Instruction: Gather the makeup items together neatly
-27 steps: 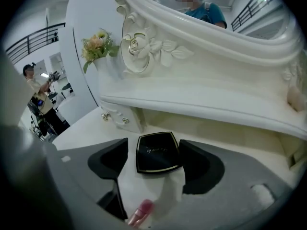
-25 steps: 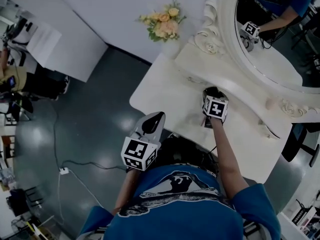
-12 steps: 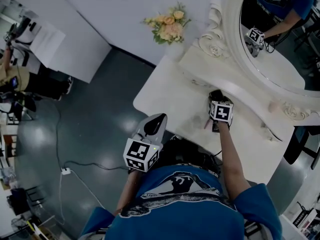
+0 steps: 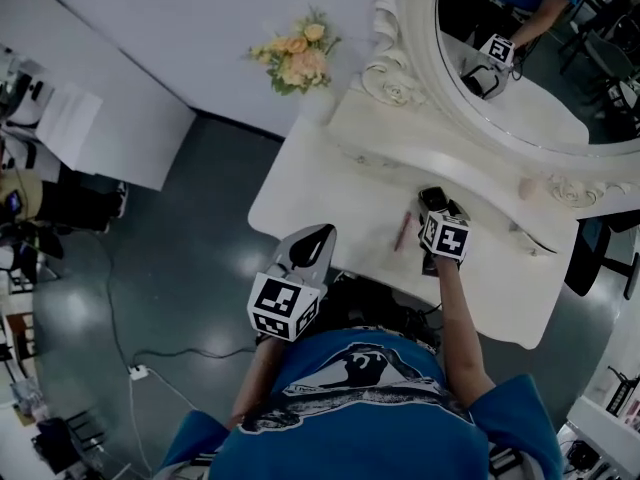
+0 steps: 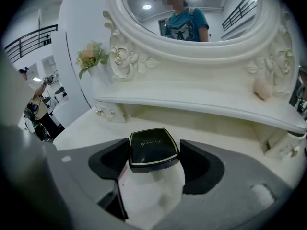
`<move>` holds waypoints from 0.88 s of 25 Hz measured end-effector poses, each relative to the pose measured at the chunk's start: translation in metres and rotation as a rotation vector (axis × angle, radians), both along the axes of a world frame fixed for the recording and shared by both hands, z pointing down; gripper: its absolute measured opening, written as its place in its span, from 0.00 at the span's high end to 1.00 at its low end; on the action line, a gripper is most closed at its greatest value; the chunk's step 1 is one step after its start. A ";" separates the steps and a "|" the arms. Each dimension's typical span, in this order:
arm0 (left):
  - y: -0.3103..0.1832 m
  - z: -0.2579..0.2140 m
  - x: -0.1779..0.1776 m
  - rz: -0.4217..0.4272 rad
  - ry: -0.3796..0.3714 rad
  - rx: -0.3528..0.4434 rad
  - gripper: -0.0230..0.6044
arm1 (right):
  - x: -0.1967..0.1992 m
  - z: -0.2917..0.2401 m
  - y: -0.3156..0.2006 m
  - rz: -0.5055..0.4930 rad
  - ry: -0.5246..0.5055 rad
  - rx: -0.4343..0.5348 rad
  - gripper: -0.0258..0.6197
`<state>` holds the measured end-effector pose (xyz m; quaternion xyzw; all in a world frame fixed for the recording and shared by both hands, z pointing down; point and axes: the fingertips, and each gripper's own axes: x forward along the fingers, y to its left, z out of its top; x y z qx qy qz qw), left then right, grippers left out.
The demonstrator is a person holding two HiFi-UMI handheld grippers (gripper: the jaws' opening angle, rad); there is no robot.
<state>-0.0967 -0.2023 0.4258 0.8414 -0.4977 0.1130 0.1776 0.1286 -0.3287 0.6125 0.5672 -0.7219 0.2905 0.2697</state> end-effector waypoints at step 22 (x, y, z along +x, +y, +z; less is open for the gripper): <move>-0.015 0.010 0.104 0.402 -0.005 -0.012 0.93 | 0.062 0.037 0.112 0.526 -0.135 -0.134 0.44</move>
